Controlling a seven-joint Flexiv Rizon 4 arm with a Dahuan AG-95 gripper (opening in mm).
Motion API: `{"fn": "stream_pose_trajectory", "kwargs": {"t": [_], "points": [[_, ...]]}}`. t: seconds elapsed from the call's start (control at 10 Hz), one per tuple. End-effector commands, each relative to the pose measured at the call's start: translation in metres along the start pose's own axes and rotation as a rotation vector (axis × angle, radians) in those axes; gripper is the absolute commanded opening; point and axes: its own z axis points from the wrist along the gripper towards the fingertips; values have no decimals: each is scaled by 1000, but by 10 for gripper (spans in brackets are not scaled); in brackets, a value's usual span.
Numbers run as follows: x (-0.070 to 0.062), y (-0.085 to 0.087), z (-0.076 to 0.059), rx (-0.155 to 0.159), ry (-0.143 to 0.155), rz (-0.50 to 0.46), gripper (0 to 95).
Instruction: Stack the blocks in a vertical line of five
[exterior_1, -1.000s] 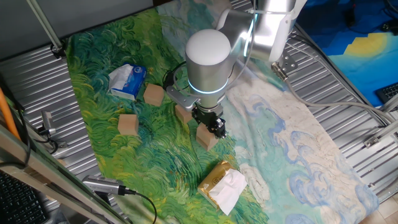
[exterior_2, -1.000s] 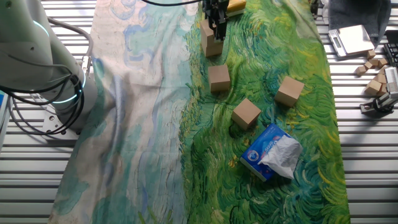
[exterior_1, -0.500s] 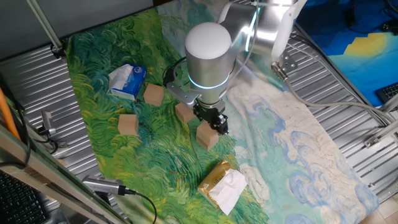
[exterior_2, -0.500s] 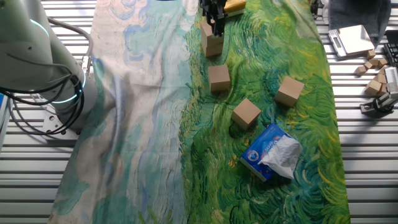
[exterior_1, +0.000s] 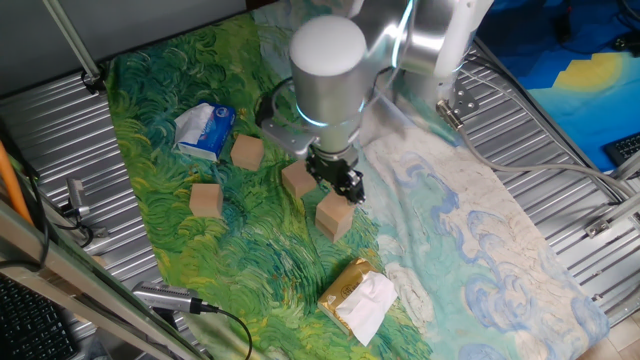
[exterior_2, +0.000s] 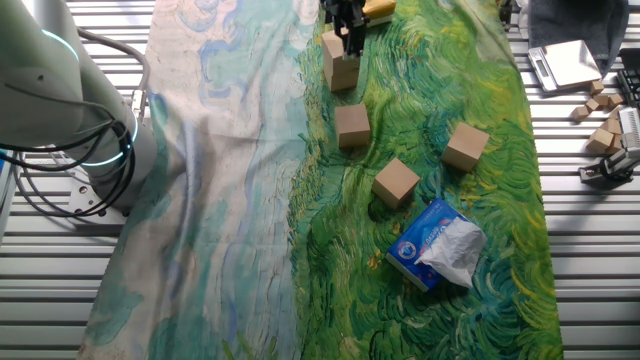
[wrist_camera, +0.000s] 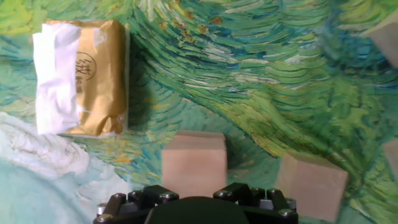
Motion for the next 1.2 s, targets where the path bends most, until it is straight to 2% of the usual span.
{"fn": "stream_pose_trajectory", "kwargs": {"t": [0.1,0.3,0.7,0.8,1.2], "points": [[-3,-16,2,9,-7,-15,760],[-7,-39,6,13,-13,-35,760],[-19,-66,2,23,-5,-57,760],[-18,-74,6,25,-8,-68,760],[-17,-91,27,36,-5,-54,760]]}}
